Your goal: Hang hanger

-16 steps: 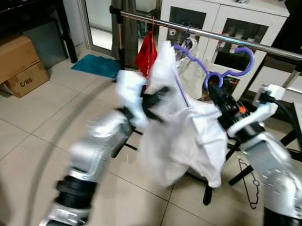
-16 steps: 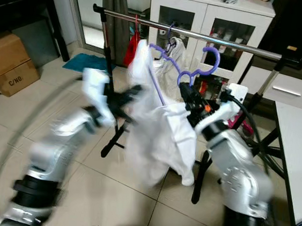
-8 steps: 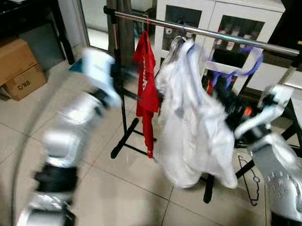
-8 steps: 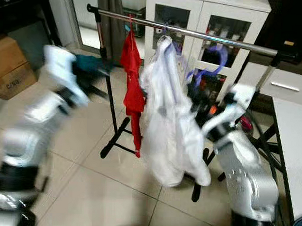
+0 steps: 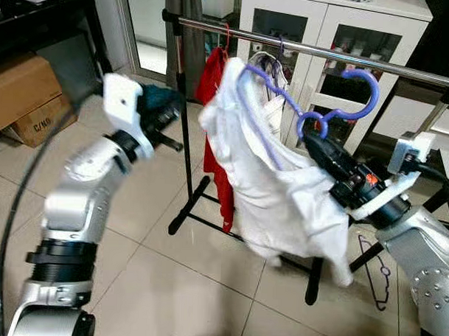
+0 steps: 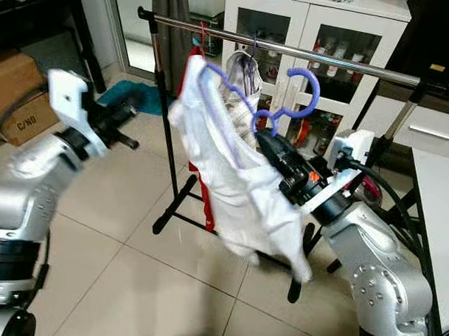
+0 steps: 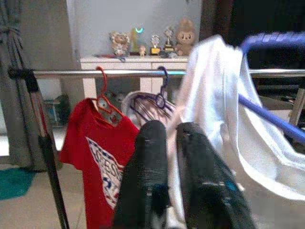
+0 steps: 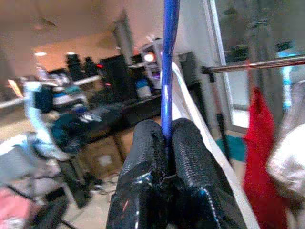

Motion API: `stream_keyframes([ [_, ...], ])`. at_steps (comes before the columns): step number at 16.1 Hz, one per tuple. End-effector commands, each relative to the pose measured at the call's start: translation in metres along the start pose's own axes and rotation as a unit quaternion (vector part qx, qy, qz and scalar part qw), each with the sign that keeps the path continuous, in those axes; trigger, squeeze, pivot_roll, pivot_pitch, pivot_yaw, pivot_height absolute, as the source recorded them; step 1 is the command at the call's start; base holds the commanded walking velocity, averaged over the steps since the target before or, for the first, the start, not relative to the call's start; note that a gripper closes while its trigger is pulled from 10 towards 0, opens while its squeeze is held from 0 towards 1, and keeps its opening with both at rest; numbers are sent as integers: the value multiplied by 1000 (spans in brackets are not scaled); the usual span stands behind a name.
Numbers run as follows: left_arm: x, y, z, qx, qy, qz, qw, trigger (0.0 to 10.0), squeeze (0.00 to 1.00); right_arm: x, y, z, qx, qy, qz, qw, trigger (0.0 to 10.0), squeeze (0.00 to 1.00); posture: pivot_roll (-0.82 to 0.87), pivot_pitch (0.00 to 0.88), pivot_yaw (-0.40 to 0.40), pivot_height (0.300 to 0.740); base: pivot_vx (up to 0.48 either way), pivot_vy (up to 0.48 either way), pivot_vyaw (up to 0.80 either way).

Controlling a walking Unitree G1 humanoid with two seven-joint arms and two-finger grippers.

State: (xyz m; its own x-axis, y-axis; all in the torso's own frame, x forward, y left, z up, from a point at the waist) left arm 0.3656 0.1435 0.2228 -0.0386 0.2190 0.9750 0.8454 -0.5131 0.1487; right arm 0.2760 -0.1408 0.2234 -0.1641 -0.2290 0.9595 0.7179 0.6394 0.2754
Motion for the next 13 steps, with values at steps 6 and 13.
stream_keyframes([
  [6,-5,13,-15,-53,14,-1,998,10000,1000,12,-5,18,68,12,-17,997,0,0,33,0,16,740,0,0,0],
  [13,-1,27,-2,-35,72,0,997,10000,882,16,-6,26,90,24,-24,995,0,0,25,0,23,740,0,0,0],
])
Point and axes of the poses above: a point about 5 cm out from each wrist's last joint towards the gripper, its own y axis pointing out of the wrist towards the gripper, its own x axis along the axis of the wrist's last joint, z = x × y, the point moved 4 cm from there along y, pointing out of the wrist towards the gripper, and after that the axes turned 12 degrees about -y, right-handed, at the moved point
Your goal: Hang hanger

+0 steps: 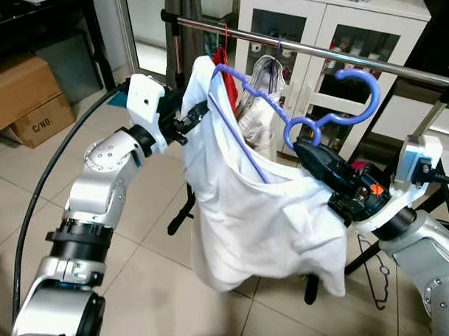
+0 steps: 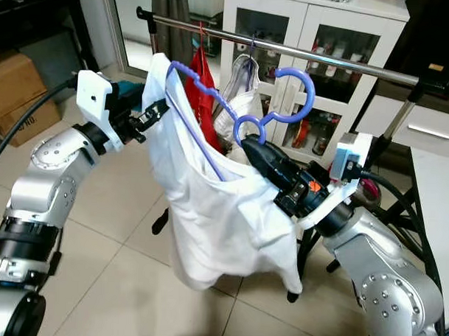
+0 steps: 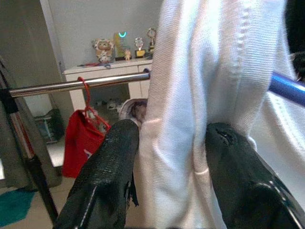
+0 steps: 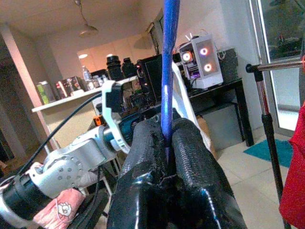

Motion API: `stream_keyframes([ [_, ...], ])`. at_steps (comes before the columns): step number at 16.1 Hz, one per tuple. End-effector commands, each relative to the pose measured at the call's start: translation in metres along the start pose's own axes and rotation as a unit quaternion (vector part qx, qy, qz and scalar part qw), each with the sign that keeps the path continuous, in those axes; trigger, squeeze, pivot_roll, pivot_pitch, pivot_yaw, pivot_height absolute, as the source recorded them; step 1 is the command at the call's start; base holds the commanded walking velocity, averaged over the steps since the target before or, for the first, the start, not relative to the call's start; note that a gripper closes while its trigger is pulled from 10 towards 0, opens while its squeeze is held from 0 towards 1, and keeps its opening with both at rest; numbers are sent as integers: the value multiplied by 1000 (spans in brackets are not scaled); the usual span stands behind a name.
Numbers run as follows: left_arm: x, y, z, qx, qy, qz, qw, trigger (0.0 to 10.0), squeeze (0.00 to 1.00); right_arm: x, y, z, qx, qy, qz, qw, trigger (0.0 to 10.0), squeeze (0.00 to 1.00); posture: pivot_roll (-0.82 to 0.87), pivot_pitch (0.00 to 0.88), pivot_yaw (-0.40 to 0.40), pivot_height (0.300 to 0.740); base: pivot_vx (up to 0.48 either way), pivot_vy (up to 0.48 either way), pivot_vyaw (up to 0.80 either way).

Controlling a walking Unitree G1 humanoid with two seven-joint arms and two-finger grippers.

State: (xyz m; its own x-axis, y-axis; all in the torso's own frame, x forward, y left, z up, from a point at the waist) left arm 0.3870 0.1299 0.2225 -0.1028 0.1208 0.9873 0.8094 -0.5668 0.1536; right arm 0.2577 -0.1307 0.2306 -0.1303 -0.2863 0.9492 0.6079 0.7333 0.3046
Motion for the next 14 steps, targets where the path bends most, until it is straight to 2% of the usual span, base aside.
stream_keyframes([
  [1,3,3,-1,-6,13,1,1000,3843,0,9,1,6,18,-9,-13,1000,0,0,24,0,25,740,0,0,0],
  [2,2,5,-1,-12,5,-1,1000,0,0,9,2,6,18,-9,-14,1000,0,0,21,0,28,740,0,0,0],
  [8,-2,9,-6,-33,-12,-5,999,0,0,10,2,5,16,-12,-15,1000,0,0,20,0,32,740,0,0,0],
  [14,0,5,-2,-32,-32,-15,999,0,0,8,5,5,20,-12,-13,1000,0,0,24,0,30,740,0,0,0],
])
Point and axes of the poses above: a point about 5 cm out from each wrist's last joint towards the gripper, its own y axis pointing out of the wrist towards the gripper, its own x axis along the axis of the wrist's last joint, z = x × y, the point moved 4 cm from there along y, pointing out of the wrist towards the gripper, and after that the axes turned 12 degrees about -y, right-handed, at the moved point
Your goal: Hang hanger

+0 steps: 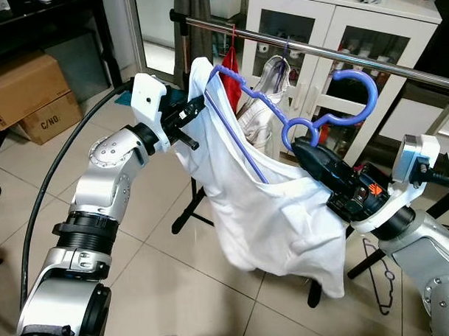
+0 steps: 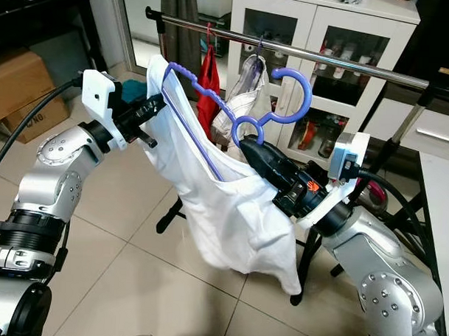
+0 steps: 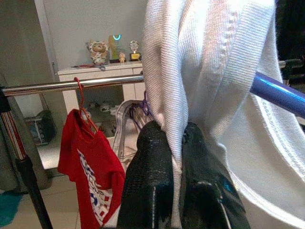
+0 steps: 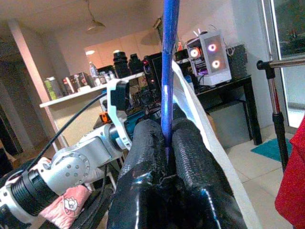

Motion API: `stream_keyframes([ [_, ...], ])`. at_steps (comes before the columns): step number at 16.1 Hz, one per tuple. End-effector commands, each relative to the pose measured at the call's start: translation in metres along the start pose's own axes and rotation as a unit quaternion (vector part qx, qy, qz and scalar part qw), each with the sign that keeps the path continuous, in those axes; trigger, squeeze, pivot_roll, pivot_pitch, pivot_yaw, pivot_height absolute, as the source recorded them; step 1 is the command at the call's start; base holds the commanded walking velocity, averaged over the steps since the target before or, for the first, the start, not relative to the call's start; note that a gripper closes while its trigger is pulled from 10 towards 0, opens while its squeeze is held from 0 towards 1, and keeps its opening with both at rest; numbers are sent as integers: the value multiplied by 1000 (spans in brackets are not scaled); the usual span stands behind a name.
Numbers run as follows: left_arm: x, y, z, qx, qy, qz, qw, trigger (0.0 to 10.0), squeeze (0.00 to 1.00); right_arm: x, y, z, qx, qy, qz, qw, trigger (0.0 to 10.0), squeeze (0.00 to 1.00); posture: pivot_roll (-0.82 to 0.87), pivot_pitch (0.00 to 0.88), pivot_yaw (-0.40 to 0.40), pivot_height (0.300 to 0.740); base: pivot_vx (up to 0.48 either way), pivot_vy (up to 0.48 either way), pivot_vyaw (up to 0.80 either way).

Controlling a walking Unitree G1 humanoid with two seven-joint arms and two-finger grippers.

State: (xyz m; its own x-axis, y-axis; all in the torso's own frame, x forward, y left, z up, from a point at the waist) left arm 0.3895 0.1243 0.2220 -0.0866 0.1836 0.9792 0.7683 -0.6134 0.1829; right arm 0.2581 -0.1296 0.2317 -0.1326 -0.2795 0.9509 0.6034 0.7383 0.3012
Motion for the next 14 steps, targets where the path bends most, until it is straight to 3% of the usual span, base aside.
stream_keyframes([
  [1,4,-2,1,0,-5,-7,1000,0,0,7,4,5,14,-13,-10,1000,0,0,22,0,32,740,0,0,0],
  [3,10,-5,0,-2,-9,-22,1000,0,0,1,3,3,8,-21,11,1000,0,0,18,0,35,740,0,0,0],
  [6,53,-21,0,-19,-51,-121,991,0,0,-27,-10,-2,0,-49,103,993,0,0,15,0,36,740,0,0,0],
  [8,64,-33,9,-11,-45,-131,990,0,0,-34,-14,-2,3,-46,121,992,0,0,25,0,23,740,0,0,0],
  [11,76,-53,56,109,-13,-137,984,0,0,-48,-24,-2,23,-54,166,984,0,0,32,0,14,740,0,0,0],
  [13,79,-58,61,120,-8,-136,983,0,0,-48,-26,-3,26,-58,171,983,0,0,33,0,13,740,0,0,0],
  [14,82,-62,72,160,-1,-140,977,0,0,-47,-28,-2,34,-58,170,983,0,0,37,0,9,740,0,0,0],
])
Point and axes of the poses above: a point about 5 cm out from each wrist's last joint towards the gripper, its own y axis pointing out of the wrist towards the gripper, its own x axis along the axis of the wrist's last joint, z = x × y, the point moved 4 cm from there along y, pointing out of the wrist towards the gripper, and after that the axes turned 12 degrees about -y, right-handed, at the moved point
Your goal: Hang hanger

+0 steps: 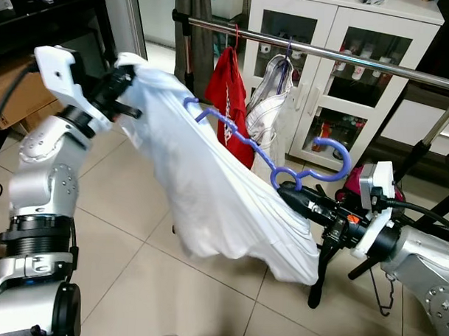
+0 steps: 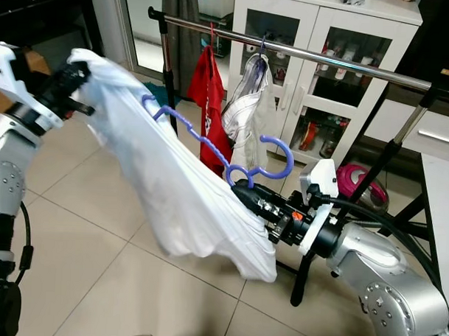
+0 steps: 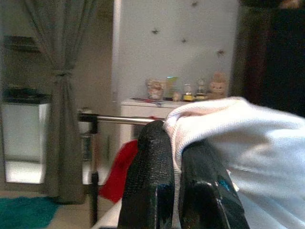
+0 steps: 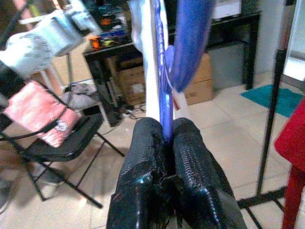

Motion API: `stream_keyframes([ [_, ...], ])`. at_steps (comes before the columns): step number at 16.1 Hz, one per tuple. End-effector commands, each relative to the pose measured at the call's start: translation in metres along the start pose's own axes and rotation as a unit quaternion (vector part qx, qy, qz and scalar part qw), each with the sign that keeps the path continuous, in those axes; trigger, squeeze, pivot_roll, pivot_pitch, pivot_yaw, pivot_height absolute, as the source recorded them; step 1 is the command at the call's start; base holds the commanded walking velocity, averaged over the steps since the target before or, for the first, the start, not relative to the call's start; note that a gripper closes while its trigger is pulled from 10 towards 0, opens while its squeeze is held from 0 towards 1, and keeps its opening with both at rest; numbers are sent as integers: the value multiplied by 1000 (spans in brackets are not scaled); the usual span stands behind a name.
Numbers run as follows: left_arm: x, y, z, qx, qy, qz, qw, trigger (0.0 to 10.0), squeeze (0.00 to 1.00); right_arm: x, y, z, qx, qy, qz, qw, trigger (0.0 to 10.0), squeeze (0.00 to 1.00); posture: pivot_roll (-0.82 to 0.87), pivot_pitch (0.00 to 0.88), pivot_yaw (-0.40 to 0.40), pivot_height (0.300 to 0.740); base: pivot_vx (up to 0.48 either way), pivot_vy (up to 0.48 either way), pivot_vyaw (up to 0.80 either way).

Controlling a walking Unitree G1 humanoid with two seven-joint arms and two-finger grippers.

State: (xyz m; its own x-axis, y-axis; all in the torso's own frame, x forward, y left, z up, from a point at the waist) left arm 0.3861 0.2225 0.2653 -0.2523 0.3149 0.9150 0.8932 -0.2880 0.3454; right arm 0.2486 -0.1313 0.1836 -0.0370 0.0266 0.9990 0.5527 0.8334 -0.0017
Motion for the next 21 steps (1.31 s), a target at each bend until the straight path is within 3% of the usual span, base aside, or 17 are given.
stream_keyframes([
  [1,25,-3,34,110,30,-47,992,0,0,4,-8,3,13,4,-11,1000,0,0,41,0,5,740,0,0,0],
  [2,24,-4,39,124,31,-46,991,0,0,6,-8,4,18,7,-16,1000,0,0,41,0,5,740,0,0,0],
  [4,-1,-8,63,201,18,-11,979,0,0,15,-8,13,50,21,-49,997,0,0,44,0,2,740,0,0,0],
  [6,-24,-4,49,170,6,24,985,0,0,19,-4,8,29,21,-66,997,0,0,39,0,8,740,0,0,0],
  [7,-49,7,3,56,-25,66,996,0,0,23,5,-7,-25,14,-78,997,0,0,42,0,9,740,0,0,0],
  [8,-66,7,-43,-57,-48,94,993,0,0,27,12,-21,-75,10,-89,993,0,0,44,0,12,740,0,0,0],
  [9,-76,1,-80,-139,-77,111,981,0,0,30,19,-32,-115,14,-97,989,0,0,41,0,17,740,0,0,0],
  [11,-84,-10,-116,-221,-106,132,961,0,0,33,26,-42,-149,14,-107,983,0,0,39,0,23,740,0,0,0],
  [13,-91,-32,-149,-313,-130,169,925,0,0,39,29,-57,-207,15,-131,969,0,0,31,0,33,740,0,0,0],
  [14,-93,-52,-165,-359,-149,193,901,0,0,45,25,-74,-268,23,-155,951,0,0,28,0,34,740,0,0,0],
  [15,-93,-58,-167,-361,-154,198,898,0,0,45,22,-81,-295,27,-157,942,0,0,33,0,25,740,0,0,0],
  [16,-95,-59,-160,-333,-145,199,910,0,0,40,18,-86,-316,21,-137,938,0,0,46,0,8,740,0,0,0],
  [17,-98,-58,-147,-284,-134,198,928,0,0,30,15,-87,-330,23,-110,937,6314,0,63,0,-3,740,0,0,0],
  [18,-102,-61,-102,-128,-103,187,969,78,0,-12,7,-77,-328,-5,2,945,10000,0,74,0,-6,740,0,0,0],
  [19,-102,-72,-74,-30,-82,187,978,1922,0,-37,0,-65,-327,-3,64,943,10000,0,71,0,-7,740,0,0,0],
  [20,-101,-76,-67,-6,-75,190,979,1922,0,-43,-2,-62,-332,6,80,940,10000,0,71,0,-7,740,0,0,0],
  [21,-99,-83,-61,18,-71,186,980,5961,0,-49,-6,-55,-342,10,95,935,10000,0,68,0,-1,740,0,0,-800],
])
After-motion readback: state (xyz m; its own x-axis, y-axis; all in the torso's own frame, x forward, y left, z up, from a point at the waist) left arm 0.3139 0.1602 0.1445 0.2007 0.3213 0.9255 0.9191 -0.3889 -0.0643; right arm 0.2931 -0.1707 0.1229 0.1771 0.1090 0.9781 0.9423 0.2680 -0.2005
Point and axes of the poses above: a point about 5 cm out from each wrist's last joint towards the gripper, its own y axis pointing out of the wrist towards the gripper, its own x axis along the axis of the wrist's last joint, z = x × y, the point moved 4 cm from there along y, pointing out of the wrist towards the gripper, and after that the axes turned 12 degrees about -y, right-handed, at the moved point
